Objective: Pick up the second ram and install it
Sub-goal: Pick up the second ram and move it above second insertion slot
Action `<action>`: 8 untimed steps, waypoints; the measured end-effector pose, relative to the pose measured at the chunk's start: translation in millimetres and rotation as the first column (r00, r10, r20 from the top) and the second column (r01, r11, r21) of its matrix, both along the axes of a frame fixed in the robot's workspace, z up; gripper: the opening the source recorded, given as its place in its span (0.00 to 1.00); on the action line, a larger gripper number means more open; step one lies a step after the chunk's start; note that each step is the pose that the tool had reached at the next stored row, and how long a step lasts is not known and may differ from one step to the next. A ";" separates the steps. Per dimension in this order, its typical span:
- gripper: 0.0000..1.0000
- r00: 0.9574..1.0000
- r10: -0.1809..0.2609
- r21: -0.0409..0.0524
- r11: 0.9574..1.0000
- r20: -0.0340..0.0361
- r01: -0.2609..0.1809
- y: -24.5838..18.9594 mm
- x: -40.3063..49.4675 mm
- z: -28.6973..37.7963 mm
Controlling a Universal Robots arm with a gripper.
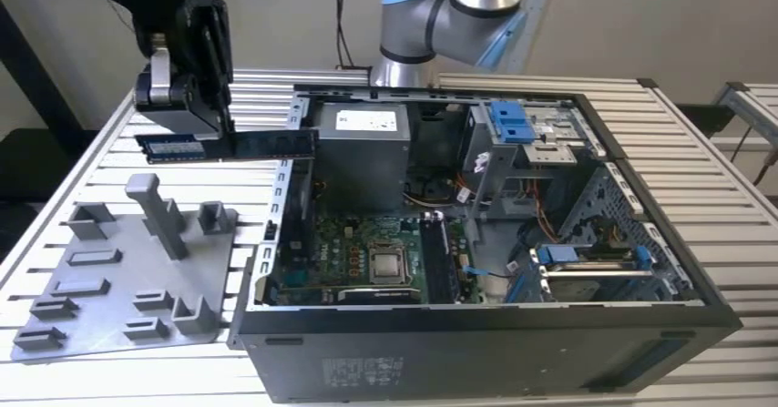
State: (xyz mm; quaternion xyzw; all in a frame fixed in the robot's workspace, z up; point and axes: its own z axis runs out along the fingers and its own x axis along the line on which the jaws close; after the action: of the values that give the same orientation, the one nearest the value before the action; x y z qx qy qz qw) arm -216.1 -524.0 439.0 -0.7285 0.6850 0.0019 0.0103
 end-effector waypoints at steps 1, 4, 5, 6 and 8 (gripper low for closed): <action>0.14 1.000 0.000 0.000 1.000 0.000 0.000 0.0 1.4 -0.1; 0.14 1.000 0.000 0.000 1.000 0.000 0.000 0.0 5.7 -0.1; 0.14 1.000 0.000 0.000 1.000 0.000 0.000 0.0 7.2 -0.1; 0.14 1.000 0.000 0.000 1.000 0.000 0.000 0.0 8.8 -0.1; 0.14 1.000 0.000 0.000 1.000 0.000 0.000 0.0 11.9 -0.1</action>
State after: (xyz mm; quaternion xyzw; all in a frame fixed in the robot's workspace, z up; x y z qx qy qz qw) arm -204.2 -524.0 438.9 -0.7284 0.6850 0.0019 0.0103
